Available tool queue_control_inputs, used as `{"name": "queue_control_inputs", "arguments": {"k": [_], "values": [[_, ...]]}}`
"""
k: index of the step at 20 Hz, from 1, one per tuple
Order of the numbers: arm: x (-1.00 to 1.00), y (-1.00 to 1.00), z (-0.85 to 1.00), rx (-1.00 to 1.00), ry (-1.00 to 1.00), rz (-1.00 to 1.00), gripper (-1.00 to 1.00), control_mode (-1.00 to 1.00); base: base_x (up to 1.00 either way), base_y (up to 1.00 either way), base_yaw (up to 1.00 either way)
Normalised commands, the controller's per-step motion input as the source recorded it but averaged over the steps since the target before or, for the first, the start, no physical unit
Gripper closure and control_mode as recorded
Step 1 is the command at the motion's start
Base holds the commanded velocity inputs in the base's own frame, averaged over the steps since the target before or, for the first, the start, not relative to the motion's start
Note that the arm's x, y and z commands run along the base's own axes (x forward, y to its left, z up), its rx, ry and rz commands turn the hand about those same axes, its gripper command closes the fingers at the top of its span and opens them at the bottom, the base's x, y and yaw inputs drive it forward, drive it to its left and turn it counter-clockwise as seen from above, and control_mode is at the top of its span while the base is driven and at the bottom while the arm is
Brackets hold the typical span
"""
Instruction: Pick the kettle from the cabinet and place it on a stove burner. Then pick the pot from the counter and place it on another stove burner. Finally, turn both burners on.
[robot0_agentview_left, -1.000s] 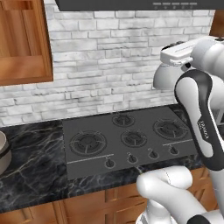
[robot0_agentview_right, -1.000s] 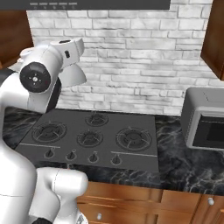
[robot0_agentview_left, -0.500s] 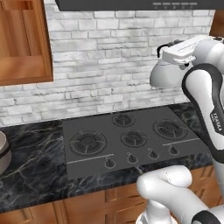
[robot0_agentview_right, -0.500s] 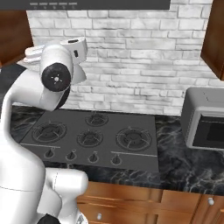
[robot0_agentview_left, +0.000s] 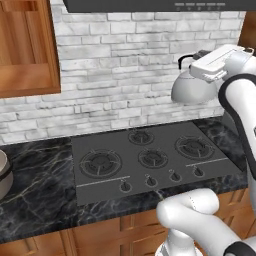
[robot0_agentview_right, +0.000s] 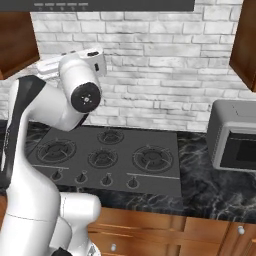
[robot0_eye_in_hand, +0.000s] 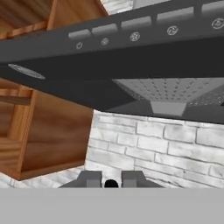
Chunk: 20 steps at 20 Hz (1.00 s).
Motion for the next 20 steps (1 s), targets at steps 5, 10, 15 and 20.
{"name": "queue_control_inputs", "arguments": {"k": [5, 10, 15, 20], "values": [[0.06, 0.00, -0.23, 0.00, 0.00, 0.06, 1.00, -1.00, 0.00, 0.00, 0.00], [0.05, -0.01, -0.15, 0.00, 0.00, 0.06, 1.00, -1.00, 0.00, 0.00, 0.00], [0.07, 0.00, -0.16, 0.00, 0.00, 0.06, 1.00, -1.00, 0.00, 0.00, 0.00], [0.07, 0.00, -0.19, 0.00, 0.00, 0.11, 1.00, -1.00, 0.00, 0.00, 0.00]]}}
